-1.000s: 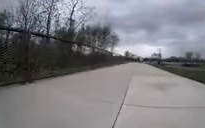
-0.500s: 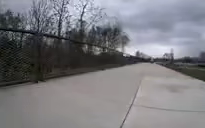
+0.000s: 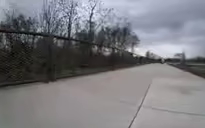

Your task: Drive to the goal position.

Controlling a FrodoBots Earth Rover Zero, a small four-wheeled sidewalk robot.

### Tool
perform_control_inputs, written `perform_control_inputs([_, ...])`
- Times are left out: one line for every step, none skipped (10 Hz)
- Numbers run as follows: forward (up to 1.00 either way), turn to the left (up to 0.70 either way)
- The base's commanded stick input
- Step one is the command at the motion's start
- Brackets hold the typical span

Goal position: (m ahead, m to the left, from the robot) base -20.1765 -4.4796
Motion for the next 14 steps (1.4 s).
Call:
perform_control_inputs([0.0,0.45])
perform_control_inputs([0.0,0.45])
perform_control_inputs([0.0,0.45])
perform_control_inputs([0.0,0.45])
perform_control_inputs([0.0,0.45])
perform_control_inputs([0.0,0.45])
perform_control_inputs([0.0,0.45])
perform_control_inputs([0.0,0.45])
perform_control_inputs([0.0,0.45])
perform_control_inputs([0.0,0.45])
perform_control_inputs([0.0,0.45])
perform_control_inputs([0.0,0.45])
perform_control_inputs([0.0,0.45])
perform_control_inputs([0.0,0.45])
